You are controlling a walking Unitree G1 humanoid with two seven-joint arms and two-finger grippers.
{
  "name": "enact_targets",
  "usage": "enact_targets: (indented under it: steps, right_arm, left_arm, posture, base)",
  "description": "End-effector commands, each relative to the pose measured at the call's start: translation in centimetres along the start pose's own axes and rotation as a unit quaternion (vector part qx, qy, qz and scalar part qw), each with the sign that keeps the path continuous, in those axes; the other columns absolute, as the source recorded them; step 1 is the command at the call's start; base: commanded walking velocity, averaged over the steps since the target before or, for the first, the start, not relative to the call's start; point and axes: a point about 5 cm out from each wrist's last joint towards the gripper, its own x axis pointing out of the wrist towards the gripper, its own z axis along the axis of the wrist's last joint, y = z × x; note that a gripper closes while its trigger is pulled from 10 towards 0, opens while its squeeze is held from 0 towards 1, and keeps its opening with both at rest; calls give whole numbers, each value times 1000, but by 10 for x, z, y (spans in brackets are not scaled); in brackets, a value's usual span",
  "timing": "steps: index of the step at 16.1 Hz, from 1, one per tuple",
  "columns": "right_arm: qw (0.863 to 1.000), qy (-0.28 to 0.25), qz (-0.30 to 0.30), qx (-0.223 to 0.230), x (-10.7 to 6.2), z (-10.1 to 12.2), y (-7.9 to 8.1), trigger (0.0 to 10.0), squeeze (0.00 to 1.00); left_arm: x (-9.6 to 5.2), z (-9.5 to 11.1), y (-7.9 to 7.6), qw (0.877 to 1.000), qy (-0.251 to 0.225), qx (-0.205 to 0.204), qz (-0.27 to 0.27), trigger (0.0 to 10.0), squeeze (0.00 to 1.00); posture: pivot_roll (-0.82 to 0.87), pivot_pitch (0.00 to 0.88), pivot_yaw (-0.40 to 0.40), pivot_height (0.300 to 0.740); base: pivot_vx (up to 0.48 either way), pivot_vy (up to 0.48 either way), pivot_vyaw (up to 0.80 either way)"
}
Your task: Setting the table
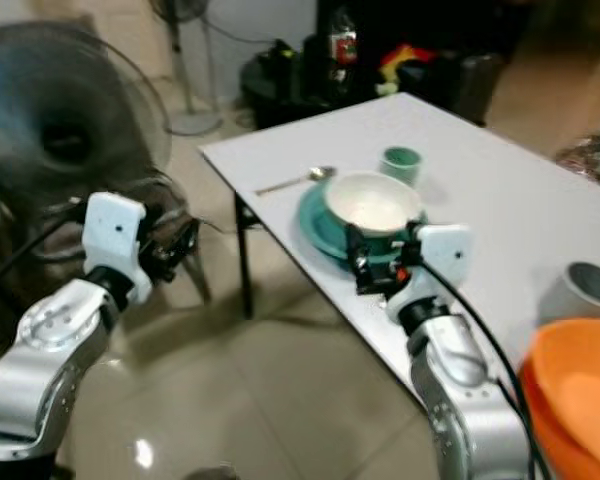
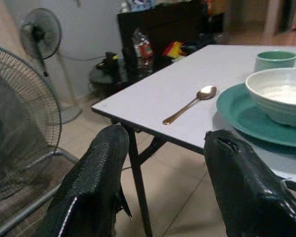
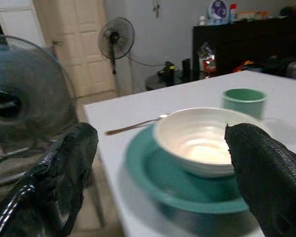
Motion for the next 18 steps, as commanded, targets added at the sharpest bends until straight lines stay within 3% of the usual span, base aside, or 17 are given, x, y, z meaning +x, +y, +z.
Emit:
enact_targets:
  steps: [1,18]
  right_arm:
    - [1000,-2,0,4,-1,1,2,10000,1000]
    - [1000,11,0,12,-3,-4,4,10000,1000]
  left_arm:
    - [0,3,3,1000,-2,3,3,10000,0]
    - [-1,2,6,1000,2,9,0,10000,0]
  posture:
    - [37,0,-15,740]
    - [44,0,-16,740]
  base:
    - [0,349,0]
    - [0,352,0]
